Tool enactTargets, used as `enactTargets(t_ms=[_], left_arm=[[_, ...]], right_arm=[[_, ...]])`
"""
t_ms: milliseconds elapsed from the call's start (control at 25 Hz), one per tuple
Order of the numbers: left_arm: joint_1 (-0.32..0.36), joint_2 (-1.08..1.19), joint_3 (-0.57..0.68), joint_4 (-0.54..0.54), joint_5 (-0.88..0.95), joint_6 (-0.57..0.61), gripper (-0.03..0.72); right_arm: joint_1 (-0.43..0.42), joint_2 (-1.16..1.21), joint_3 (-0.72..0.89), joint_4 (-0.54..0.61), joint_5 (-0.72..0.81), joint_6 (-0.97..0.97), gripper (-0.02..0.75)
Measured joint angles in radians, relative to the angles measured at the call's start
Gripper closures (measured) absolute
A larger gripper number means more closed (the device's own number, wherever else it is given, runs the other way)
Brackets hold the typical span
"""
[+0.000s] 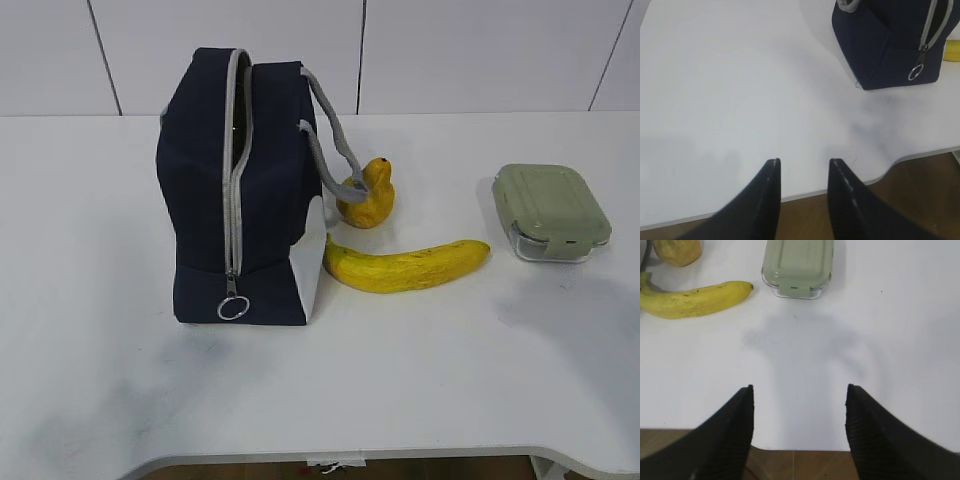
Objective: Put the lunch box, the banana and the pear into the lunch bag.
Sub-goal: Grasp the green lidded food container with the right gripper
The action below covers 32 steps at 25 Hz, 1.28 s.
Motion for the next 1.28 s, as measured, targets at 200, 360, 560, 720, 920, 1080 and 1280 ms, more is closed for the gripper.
enactTargets(t_ms=[200, 360, 560, 720, 920, 1080, 1280], left_arm=[[0.000, 0.000, 0.000, 0.001, 0.000, 0.000, 0.444], [0.000, 0.000, 0.000, 0.001, 0.000, 0.000, 0.444], [0.000, 0.000, 0.000, 0.001, 0.000, 0.000, 0.444], [0.000, 0.000, 0.000, 0.001, 0.000, 0.000, 0.444], [0.000, 0.000, 0.000, 0.001, 0.000, 0.000, 0.444], [0.000, 0.000, 0.000, 0.001, 0.000, 0.000, 0.444], [0.000, 0.000, 0.000, 0.001, 0.000, 0.000, 0.444]], right_arm=[[0.000, 0.192, -0.113, 0.000, -0.042, 0.012, 0.269], [0.000, 0.321, -0.215, 0.000, -0.054, 0.017, 0.269], [-0.020, 0.452, -0.330, -0.006, -0.073, 0.017, 0.269], [-0.111, 0.550, -0.395, 0.038, -0.074, -0.012, 0.269], [-0.266, 0.649, -0.454, 0.238, -0.070, -0.168, 0.269], [-0.400, 0.729, -0.491, 0.414, -0.020, -0.343, 0.269], [-0.540, 0.856, -0.504, 0.768, 0.072, -0.636, 0.269]])
